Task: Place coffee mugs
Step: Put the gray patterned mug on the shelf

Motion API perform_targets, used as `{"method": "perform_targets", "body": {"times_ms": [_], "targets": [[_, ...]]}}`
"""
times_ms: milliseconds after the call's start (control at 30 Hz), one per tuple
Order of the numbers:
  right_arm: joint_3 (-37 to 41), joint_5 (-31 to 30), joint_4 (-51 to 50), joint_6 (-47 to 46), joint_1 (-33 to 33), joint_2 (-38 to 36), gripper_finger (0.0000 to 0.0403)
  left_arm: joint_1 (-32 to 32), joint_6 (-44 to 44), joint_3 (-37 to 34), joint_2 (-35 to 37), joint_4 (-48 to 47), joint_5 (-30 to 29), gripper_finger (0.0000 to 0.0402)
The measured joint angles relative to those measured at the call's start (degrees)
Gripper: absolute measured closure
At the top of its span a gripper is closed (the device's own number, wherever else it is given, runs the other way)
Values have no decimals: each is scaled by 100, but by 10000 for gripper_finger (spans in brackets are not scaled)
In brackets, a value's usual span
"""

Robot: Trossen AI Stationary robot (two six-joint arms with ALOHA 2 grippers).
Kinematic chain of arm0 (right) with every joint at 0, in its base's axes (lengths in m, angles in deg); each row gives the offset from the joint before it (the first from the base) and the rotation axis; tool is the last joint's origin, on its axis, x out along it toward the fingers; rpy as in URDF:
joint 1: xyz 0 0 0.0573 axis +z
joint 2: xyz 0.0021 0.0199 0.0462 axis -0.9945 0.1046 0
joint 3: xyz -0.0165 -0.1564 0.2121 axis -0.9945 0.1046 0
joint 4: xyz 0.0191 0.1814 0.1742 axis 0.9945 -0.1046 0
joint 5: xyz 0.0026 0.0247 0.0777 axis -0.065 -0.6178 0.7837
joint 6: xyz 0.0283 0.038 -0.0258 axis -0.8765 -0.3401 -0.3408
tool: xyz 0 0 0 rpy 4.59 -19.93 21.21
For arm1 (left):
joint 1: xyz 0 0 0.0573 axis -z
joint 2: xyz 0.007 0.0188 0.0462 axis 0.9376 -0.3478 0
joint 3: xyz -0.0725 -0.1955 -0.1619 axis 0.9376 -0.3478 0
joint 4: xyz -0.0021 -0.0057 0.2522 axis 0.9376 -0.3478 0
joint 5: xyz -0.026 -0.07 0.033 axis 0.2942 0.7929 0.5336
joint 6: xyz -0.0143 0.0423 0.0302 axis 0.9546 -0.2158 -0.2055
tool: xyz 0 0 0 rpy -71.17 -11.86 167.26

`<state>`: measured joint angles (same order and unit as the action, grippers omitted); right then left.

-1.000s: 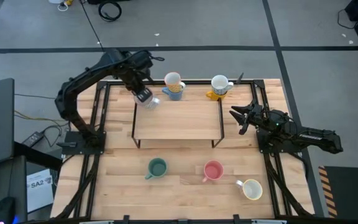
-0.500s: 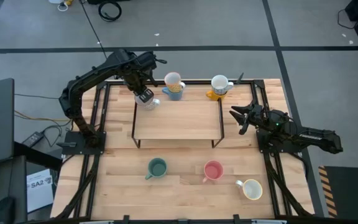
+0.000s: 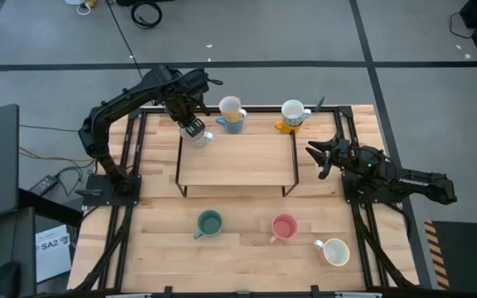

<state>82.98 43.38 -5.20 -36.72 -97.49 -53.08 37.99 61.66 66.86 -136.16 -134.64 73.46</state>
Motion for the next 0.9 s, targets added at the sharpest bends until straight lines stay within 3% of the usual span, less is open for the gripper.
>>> {"method": "perform_targets", "body": {"times_ms": [767,900], "targets": [[1,0,4,0,0,2,270,42,-15,0,4,0,0,364],[1,0,4,0,-1,0,270,42,-14,0,4,2,7,349]]}}
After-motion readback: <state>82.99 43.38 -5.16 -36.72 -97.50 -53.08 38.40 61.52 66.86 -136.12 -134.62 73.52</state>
